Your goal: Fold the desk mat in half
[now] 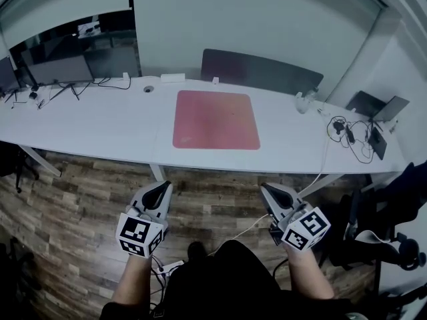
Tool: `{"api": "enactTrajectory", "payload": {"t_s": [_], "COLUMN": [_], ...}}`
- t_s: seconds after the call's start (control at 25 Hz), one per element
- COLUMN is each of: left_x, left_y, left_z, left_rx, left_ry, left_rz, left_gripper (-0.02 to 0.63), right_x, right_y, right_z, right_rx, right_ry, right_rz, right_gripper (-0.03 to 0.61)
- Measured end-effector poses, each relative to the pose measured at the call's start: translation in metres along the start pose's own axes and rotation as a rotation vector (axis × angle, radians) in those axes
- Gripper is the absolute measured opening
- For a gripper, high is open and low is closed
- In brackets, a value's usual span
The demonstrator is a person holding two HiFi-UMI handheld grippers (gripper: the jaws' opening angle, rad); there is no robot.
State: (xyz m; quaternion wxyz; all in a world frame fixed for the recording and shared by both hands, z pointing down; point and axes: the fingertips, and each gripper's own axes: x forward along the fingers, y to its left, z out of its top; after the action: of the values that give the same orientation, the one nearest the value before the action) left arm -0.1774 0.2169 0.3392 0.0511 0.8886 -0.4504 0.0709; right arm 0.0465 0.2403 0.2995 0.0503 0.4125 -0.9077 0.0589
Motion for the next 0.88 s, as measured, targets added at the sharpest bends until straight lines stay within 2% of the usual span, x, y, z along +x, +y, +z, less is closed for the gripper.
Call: {"api": "enactTrajectory", "payload": {"t_s": [0.12,0.32,0.6,0.88], "left_x": [0.006,0.016,0.036,0.1], "left_y": [0.001,-0.002,0.015,0.037], "left_z": [-0.005,-0.004,-0.009,-0.004], "left_rx": [-0.027,-0.013,-0.005,0.003], "left_ry": [0.014,0.035,0.076,0.115], "left_rz": [-0.008,-0.013,0.005,0.045], "left_gripper": [0.003,0.003,0.003,0.003], "right_x": [-0.001,0.001,0.041,0.081], "right_y": [-0.005,-0.025,-0.048,-0.116], "right_z": [-0.005,-0.011,-0.013,-0.017], "right_rx": [0.019,0.05,0.063,0.075], "right_ry": [-0.001,-0.012,-0.024,-0.018], "right_rz": [-0.011,-0.028,0.024,0.046], "right_gripper": [0.002,0.002,0.002,0.002]}}
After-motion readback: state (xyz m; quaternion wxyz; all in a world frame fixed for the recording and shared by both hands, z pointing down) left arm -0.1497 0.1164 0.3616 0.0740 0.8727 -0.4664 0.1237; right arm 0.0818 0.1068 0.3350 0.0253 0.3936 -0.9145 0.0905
